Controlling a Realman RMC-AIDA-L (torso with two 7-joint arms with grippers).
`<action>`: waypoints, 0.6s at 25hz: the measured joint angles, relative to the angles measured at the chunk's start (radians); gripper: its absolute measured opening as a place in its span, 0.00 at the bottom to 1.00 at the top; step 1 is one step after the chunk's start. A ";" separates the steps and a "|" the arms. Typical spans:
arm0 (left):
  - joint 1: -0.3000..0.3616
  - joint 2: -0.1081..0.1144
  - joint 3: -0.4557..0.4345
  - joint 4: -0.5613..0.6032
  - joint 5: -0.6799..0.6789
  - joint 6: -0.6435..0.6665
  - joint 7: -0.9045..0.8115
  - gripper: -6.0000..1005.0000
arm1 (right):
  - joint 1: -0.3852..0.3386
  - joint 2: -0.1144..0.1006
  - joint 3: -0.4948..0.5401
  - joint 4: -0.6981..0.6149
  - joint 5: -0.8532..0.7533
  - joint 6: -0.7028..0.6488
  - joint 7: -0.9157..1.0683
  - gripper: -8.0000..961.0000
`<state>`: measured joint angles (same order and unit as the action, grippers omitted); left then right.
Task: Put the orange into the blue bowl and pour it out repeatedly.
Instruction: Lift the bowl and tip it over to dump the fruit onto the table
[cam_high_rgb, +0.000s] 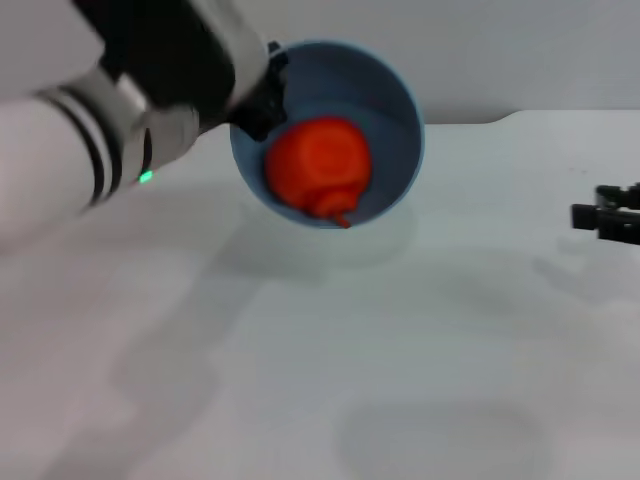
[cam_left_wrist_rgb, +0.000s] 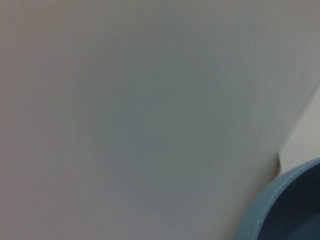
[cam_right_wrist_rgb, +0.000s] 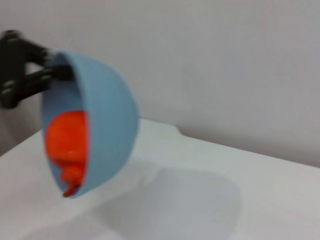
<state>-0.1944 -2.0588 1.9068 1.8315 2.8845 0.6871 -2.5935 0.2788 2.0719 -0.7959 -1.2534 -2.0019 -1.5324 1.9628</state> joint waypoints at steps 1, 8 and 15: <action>0.032 0.000 0.023 -0.002 0.002 -0.070 0.038 0.00 | -0.004 -0.001 0.018 0.008 0.000 0.000 0.002 0.53; 0.149 -0.001 0.187 -0.081 0.004 -0.447 0.297 0.00 | -0.028 -0.001 0.090 0.024 0.000 -0.010 0.003 0.53; 0.187 -0.011 0.375 -0.316 0.003 -0.912 0.726 0.00 | -0.029 0.000 0.088 0.033 0.000 -0.020 0.004 0.53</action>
<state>-0.0079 -2.0693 2.2818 1.5152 2.8874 -0.2253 -1.8671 0.2501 2.0720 -0.7080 -1.2207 -2.0015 -1.5528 1.9669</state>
